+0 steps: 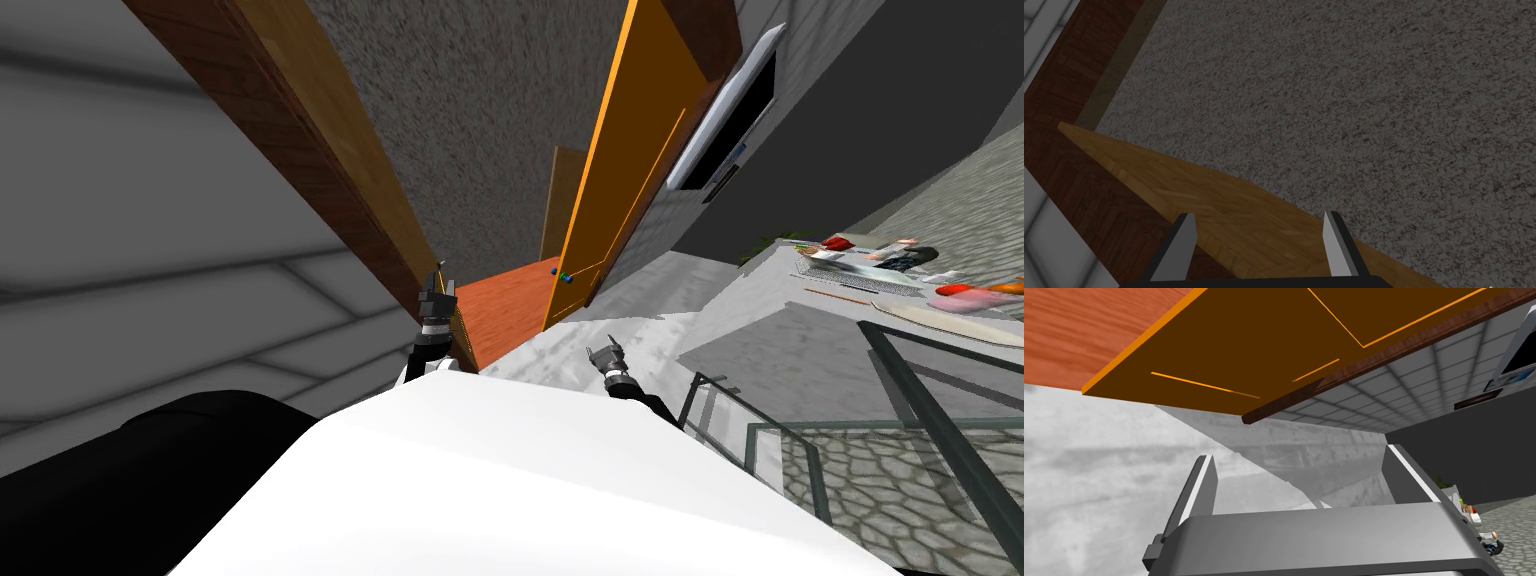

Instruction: Push the door open

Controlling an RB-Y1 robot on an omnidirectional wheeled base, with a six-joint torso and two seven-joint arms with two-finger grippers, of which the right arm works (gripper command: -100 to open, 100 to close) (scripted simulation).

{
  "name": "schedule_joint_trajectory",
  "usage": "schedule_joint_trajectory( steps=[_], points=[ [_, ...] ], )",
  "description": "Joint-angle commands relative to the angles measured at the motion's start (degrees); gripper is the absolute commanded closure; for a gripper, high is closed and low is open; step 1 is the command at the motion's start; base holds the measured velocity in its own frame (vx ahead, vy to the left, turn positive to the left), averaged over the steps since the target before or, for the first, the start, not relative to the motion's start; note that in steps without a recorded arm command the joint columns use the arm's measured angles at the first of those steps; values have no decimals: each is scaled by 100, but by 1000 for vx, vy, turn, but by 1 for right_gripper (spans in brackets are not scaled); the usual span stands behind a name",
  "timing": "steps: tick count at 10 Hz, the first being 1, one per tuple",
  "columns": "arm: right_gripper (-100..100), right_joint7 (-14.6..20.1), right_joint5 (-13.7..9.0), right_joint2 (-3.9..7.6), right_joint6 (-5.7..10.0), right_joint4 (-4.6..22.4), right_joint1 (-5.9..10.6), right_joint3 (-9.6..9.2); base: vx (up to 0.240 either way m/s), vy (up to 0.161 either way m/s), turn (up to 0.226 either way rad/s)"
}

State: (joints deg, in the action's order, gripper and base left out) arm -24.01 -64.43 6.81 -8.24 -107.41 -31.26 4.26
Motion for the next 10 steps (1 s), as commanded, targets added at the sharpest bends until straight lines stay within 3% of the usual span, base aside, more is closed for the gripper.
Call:
schedule_joint_trajectory(
  steps=[1, 5, 6, 9, 10],
  points=[
    [-100, -145, -247, -57, -216, 59, -44, 64, 77, -54, 168],
    [-100, -491, -922, -49, -592, 364, -83, 141, 82, -56, 160],
    [-100, -491, -976, -49, -592, 364, -83, 141, 41, -51, 58],
    [-100, -752, -1492, -46, -877, 595, -112, 200, 55, -53, 141],
    [-100, -752, -1527, -46, -877, 595, -112, 200, 52, -44, 58]
  ],
)
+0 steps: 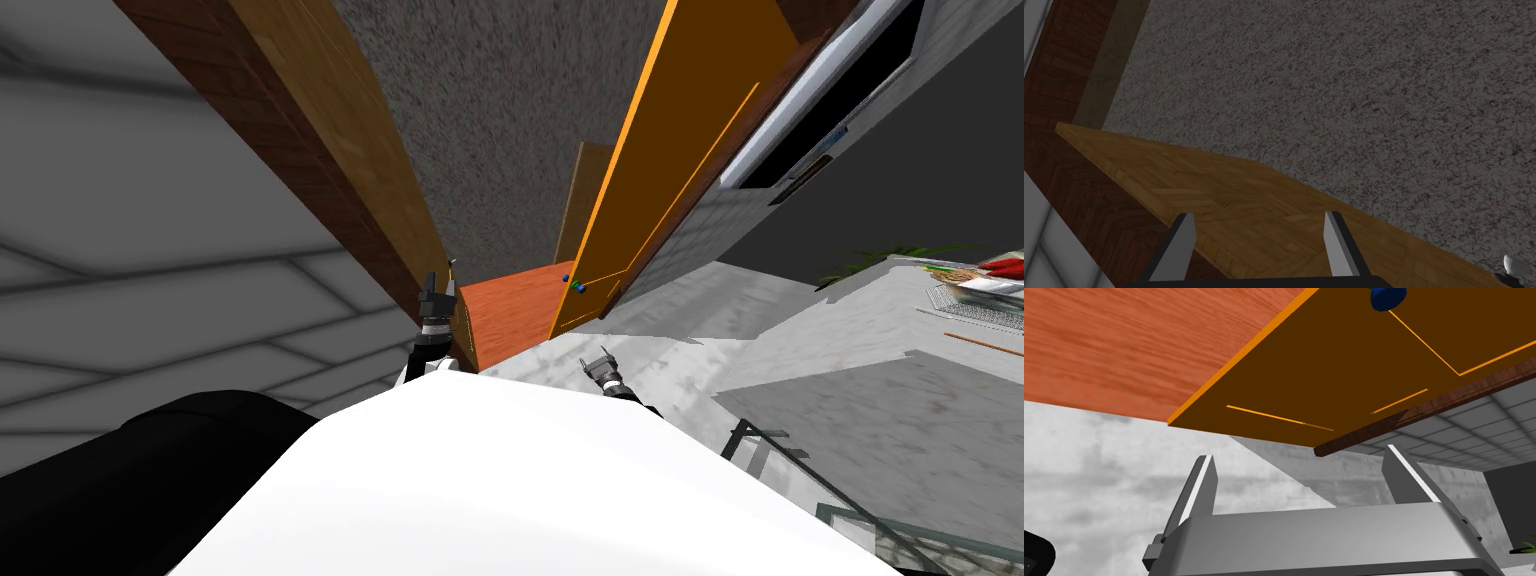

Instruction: Push the door open

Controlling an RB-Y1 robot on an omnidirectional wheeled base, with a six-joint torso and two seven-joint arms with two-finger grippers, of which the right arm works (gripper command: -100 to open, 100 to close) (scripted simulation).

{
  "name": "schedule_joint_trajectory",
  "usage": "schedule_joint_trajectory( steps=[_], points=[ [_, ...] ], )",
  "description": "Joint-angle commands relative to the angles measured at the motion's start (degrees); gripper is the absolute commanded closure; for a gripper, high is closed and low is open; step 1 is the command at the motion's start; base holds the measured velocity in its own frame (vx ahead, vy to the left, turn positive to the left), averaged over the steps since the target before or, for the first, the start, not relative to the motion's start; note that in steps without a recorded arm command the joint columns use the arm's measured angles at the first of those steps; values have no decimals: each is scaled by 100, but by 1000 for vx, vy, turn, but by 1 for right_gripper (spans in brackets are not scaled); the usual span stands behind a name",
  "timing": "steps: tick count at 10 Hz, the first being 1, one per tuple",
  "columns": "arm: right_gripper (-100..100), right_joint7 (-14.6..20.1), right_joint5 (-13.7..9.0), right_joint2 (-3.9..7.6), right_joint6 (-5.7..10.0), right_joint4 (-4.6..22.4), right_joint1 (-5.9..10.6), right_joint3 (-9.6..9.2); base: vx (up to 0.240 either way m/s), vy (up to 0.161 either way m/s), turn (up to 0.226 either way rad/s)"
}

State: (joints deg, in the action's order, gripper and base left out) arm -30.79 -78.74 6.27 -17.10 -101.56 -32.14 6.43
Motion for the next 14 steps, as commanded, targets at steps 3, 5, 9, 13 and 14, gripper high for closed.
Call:
schedule_joint_trajectory(
  steps=[3, 5, 9, 13, 14],
  points=[
    [-100, -336, -598, 6, -276, 241, -53, 40, 59, -58, 150],
    [-100, -423, -832, 3, -371, 318, -63, 60, 40, -55, 73],
    [-100, -772, -1514, -11, -751, 626, -102, 138, 56, -72, 165],
    [-100, -1031, -2090, -25, -1033, 855, -131, 195, 44, -60, 124],
    [-100, -1115, -2252, -33, -1125, 930, -140, 214, 53, -77, 172]
  ],
)
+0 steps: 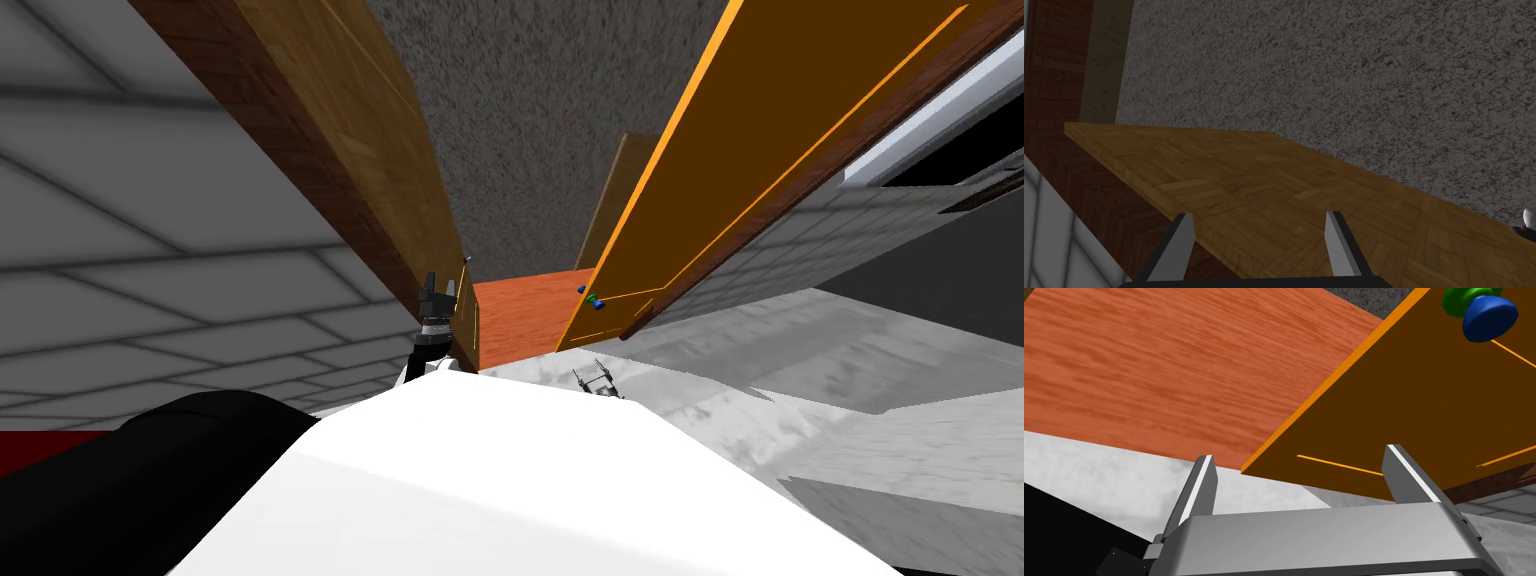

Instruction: Push the door open

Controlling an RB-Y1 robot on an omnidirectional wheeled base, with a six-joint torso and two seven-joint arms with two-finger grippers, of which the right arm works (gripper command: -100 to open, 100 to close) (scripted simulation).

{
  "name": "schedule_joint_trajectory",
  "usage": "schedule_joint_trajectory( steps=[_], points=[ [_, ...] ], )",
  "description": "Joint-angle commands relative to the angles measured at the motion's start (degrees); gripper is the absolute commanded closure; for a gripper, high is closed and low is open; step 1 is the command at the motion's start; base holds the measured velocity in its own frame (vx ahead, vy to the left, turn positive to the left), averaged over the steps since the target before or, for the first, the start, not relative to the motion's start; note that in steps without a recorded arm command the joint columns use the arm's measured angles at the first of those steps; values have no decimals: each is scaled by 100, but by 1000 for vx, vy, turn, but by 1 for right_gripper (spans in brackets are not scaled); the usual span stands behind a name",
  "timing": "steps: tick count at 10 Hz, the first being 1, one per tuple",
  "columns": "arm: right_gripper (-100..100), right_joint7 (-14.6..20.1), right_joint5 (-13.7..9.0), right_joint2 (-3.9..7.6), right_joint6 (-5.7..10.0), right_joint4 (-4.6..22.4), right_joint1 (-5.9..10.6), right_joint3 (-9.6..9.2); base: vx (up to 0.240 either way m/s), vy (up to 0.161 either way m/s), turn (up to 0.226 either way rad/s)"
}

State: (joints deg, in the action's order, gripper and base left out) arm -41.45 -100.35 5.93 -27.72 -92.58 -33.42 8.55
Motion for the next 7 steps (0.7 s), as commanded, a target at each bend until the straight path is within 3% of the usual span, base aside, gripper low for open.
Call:
schedule_joint_trajectory(
  steps=[1, 6, 7],
  points=[
    [-100, -134, -286, -7, -155, 107, -22, 22, 57, -91, 148],
    [-100, -555, -1153, -47, -614, 479, -69, 116, 45, -87, 163],
    [-100, -555, -1198, -47, -614, 479, -69, 116, 35, -64, 38]
  ],
)
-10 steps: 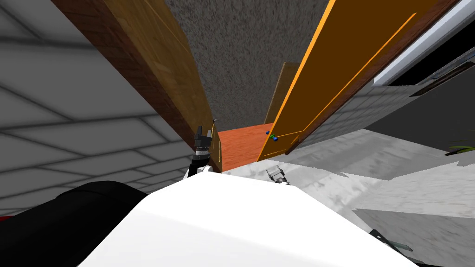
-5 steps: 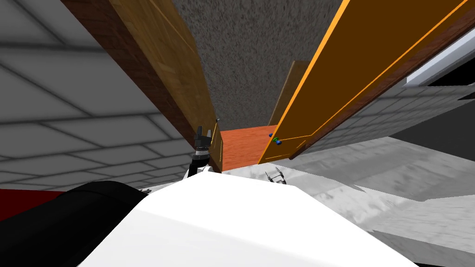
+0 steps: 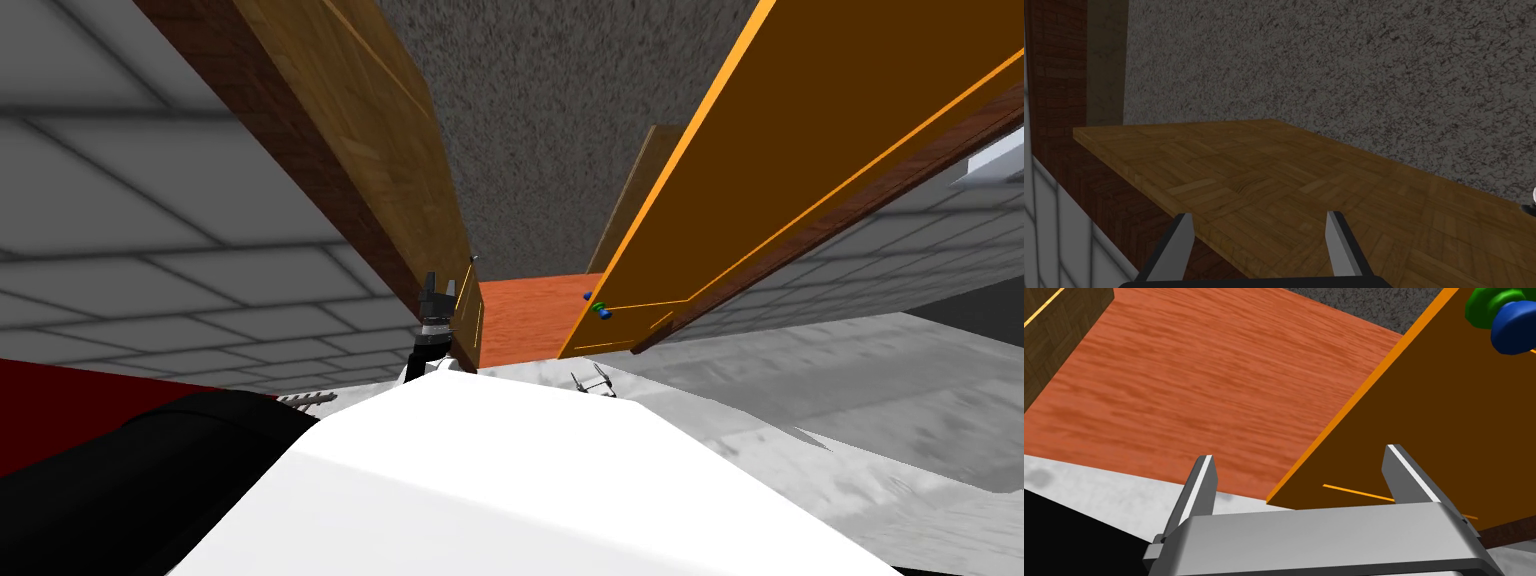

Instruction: Push the door open

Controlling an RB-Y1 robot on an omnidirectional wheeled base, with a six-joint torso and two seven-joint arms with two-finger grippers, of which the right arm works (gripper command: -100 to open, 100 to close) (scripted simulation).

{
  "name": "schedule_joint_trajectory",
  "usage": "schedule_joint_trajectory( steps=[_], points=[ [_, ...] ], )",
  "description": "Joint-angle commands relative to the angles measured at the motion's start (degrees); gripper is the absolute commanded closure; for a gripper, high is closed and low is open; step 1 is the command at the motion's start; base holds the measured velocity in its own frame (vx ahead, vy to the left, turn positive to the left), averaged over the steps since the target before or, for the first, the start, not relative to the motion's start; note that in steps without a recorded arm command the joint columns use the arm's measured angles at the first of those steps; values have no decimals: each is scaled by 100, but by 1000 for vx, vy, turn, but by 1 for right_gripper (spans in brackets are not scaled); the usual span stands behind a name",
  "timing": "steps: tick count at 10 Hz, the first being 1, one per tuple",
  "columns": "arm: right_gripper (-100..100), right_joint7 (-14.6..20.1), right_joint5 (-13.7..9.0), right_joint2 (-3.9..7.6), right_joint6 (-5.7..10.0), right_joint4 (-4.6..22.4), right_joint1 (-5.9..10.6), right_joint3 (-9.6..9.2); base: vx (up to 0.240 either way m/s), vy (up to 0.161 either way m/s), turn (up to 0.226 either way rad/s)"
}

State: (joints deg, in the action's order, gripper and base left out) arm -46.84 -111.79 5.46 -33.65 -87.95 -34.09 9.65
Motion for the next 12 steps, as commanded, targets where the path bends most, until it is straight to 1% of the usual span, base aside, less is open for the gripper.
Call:
schedule_joint_trajectory(
  steps=[1, 7, 12],
  points=[
    [-100, -97, -222, -12, -107, 86, -10, 23, 18, -60, 76],
    [-100, -574, -1229, -85, -627, 508, -64, 130, 33, -93, 154],
    [-100, -938, -1997, -165, -1023, 830, -104, 211, 24, -94, 134]
  ],
)
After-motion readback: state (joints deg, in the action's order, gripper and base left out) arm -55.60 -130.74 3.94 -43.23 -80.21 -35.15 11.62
